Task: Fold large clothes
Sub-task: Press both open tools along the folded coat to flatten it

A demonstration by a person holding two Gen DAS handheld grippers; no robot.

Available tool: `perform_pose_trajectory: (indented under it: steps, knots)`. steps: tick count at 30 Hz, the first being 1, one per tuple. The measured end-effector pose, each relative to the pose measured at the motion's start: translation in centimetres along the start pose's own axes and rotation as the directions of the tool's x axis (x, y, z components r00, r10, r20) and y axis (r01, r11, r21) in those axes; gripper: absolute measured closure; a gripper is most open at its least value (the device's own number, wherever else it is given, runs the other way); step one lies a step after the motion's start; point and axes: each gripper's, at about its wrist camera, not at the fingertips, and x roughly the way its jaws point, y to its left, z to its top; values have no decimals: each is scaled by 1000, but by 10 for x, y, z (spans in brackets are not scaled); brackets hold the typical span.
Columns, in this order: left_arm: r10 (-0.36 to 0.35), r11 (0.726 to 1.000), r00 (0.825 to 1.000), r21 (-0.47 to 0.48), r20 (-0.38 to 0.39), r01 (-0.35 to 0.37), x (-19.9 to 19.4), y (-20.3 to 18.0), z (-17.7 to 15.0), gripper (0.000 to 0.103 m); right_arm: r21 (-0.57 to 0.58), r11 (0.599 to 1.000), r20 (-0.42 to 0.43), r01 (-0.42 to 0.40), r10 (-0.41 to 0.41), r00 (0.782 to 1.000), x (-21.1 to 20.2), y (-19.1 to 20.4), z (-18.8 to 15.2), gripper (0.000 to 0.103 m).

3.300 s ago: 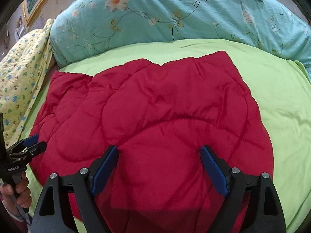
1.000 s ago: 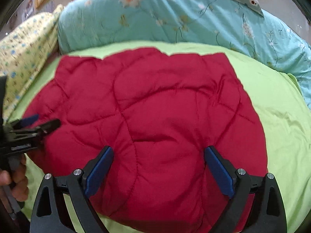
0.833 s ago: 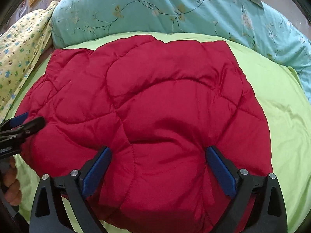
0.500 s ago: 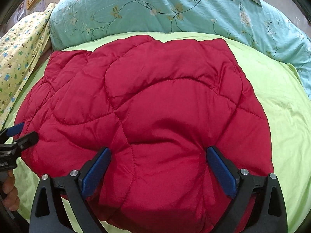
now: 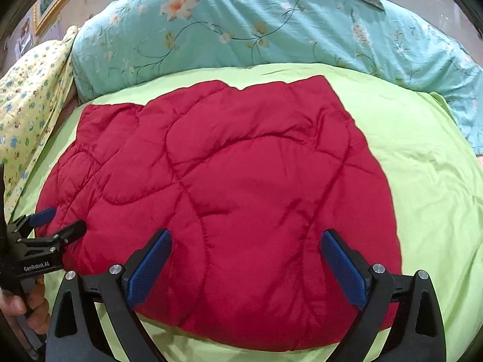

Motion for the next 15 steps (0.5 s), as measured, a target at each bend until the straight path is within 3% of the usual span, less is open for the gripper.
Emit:
perform_pose_trajectory:
  steps: [15]
  knots:
    - [-10, 1000, 1000, 17, -7, 10, -2, -1, -1, 0, -17, 999, -52, 29, -29, 998, 20, 5, -8, 2]
